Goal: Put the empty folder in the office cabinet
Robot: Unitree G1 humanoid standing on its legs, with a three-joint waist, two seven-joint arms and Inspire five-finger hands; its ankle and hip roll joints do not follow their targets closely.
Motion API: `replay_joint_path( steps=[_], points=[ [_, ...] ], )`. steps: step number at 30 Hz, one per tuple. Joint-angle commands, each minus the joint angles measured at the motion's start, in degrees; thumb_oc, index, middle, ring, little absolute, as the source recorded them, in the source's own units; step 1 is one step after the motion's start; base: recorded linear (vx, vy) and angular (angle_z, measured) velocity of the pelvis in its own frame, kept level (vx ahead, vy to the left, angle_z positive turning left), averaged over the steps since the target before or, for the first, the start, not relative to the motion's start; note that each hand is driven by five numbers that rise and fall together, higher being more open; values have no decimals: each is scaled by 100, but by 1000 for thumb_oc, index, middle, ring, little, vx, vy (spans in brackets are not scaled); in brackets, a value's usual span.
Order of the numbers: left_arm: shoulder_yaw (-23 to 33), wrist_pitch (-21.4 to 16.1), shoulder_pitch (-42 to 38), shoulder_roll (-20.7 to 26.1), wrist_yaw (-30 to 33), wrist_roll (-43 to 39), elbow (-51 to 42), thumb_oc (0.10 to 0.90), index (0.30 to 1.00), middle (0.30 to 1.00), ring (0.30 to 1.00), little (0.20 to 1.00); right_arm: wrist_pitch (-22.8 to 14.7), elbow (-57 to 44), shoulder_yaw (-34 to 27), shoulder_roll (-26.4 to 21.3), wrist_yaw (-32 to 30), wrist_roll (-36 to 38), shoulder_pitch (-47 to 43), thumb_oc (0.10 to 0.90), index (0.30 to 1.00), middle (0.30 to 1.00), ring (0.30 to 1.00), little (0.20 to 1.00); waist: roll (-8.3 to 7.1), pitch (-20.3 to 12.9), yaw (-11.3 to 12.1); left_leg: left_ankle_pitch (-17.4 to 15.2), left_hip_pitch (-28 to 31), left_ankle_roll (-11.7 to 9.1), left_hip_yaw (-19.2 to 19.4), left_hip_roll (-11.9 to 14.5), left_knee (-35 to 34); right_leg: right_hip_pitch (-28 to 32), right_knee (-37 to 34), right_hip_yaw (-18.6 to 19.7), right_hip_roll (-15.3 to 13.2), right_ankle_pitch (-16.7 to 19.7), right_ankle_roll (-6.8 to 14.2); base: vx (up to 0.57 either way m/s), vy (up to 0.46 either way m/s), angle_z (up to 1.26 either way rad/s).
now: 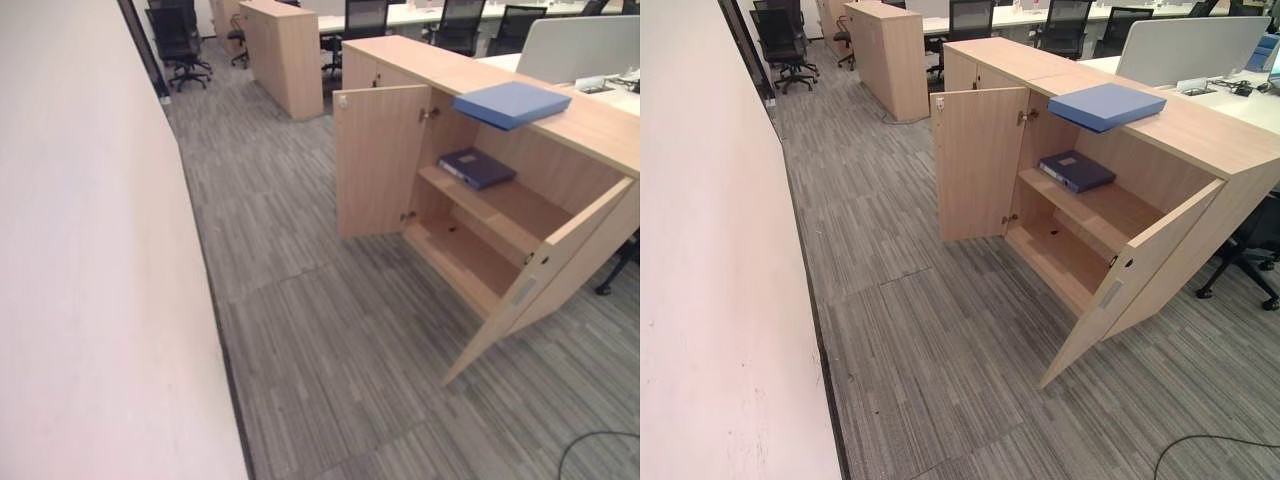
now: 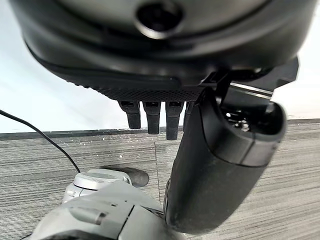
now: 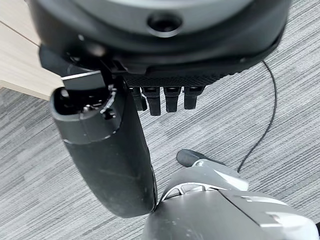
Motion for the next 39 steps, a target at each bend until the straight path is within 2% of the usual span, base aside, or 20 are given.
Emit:
replay_joint_path(
  steps=[1,3,4,7,9,10,11,15,18,21,23,25,27,29,30,31,32,35,37,39],
  points=[
    [43,-18,-204,40,22,-11,161,800,900,900,900,900,112,425,150,-261,42,-110,-276,800,900,900,900,900,-317,610,180,-308,-426,-481,-96,528,1334,612,-1114,-114,-89,795,156,-16,-231,9],
    [45,-10,-185,21,19,-26,161,800,900,900,900,900,121,449,133,-289,34,-121,-286,800,900,900,900,900,-307,633,199,-259,-637,-476,-151,576,1723,644,-1140,-128,-50,743,107,25,-148,10],
    [39,9,-155,-12,58,-69,164,800,900,900,900,900,146,515,120,-386,-67,-221,-361,800,900,900,900,900,-260,769,311,301,-1235,-470,-333,604,2260,762,-1233,-159,28,654,50,72,-87,-5],
    [19,21,-104,-26,33,-47,161,800,900,900,900,900,179,576,179,-433,-106,-339,-391,800,900,900,900,900,-277,772,420,429,-1719,-433,-431,509,2036,806,-1304,-109,27,610,88,135,-12,7],
    [17,17,-49,-25,13,-41,166,800,900,900,900,900,183,567,218,-470,-133,-399,-408,800,900,900,900,900,-244,766,523,655,-1878,-476,-447,548,1451,902,-1373,-28,39,545,145,216,113,-9],
    [21,23,-2,-40,6,-47,179,800,900,900,900,900,173,537,239,-482,-153,-410,-416,800,900,900,900,900,-138,765,628,1132,-1945,-601,-452,640,699,1052,-1450,70,115,477,197,315,174,-15],
    [34,7,5,-42,14,-68,190,800,900,900,900,900,158,514,244,-495,-161,-398,-435,800,900,900,900,900,-80,757,671,1271,-2056,-643,-438,705,377,1107,-1482,109,136,453,235,340,180,-15],
    [83,-3,52,-73,41,-55,249,800,900,900,900,900,121,467,231,-481,-160,-395,-413,800,900,900,900,900,24,742,803,1489,-2062,-753,-241,802,-390,1354,-1539,288,122,318,339,235,131,-29],
    [273,-12,205,-118,74,33,329,800,900,900,900,900,131,499,183,-406,-81,-542,-280,800,900,900,900,900,165,422,845,1608,-1755,-768,-73,830,-661,1509,-1539,422,-46,232,563,281,211,-59],
    [278,-17,218,-121,81,93,337,800,900,900,900,900,174,550,185,-379,-45,-641,-238,800,900,900,900,900,156,300,873,1535,-1658,-696,-80,665,-667,1532,-1539,413,-331,268,716,274,283,-53],
    [278,-20,228,-89,82,182,326,800,900,900,900,900,220,593,187,-310,32,-787,-184,800,900,900,900,900,95,113,868,1268,-1441,-512,3,337,-670,1544,-1460,364,-899,485,969,303,334,-37],
    [267,-27,227,-66,80,199,312,800,900,900,900,900,222,582,161,-302,37,-799,-178,800,900,900,900,900,41,58,882,1161,-1364,-425,46,189,-670,1502,-1327,376,-1119,555,1050,236,296,-21],
    [213,-8,221,-43,48,248,291,800,900,900,900,900,221,483,87,-306,34,-756,-189,800,900,900,900,900,-30,12,848,855,-1080,-168,105,-294,-670,1282,-570,342,-1837,1233,1192,221,367,-17],
    [170,16,206,-24,34,311,272,800,900,900,900,900,206,405,45,-290,-3,-680,-224,800,900,900,900,900,-23,27,843,637,-875,2,152,-582,-670,1083,55,287,-2256,1717,1147,141,293,7],
    [171,16,205,-23,34,312,272,800,900,900,900,900,206,404,45,-289,-3,-680,-224,800,900,900,900,900,-32,32,846,635,-870,7,158,-593,-670,1079,68,295,-2271,1711,1154,166,319,3],
    [136,31,188,8,38,296,258,800,900,900,900,900,173,259,57,-278,-54,-632,-248,800,900,900,900,900,-40,96,817,450,-699,112,218,-774,-670,841,612,64,-2597,2272,1122,158,266,0],
    [137,33,180,37,46,275,242,800,900,900,900,900,147,165,99,-263,-95,-610,-282,800,900,900,900,900,-40,144,789,373,-622,144,241,-787,-670,698,802,-58,-2635,2407,1087,205,299,0],
    [125,16,159,78,72,254,202,800,900,900,900,900,87,55,157,-259,-166,-580,-349,800,900,900,900,900,83,263,675,325,-499,181,194,-682,-670,274,1148,-159,-2410,2173,937,120,67,17],
    [97,1,159,91,107,255,194,800,900,900,900,900,47,-65,221,-241,-246,-519,-493,800,900,900,900,900,261,535,483,267,-237,191,83,-537,-670,-339,1064,-203,-1925,1754,780,153,-42,43],
    [91,-2,181,83,114,264,218,800,900,900,900,900,33,-108,275,-220,-274,-490,-563,800,900,900,900,900,269,694,343,141,14,174,36,-511,-670,-704,740,-237,-1544,1702,748,174,-88,29]
  ],
)
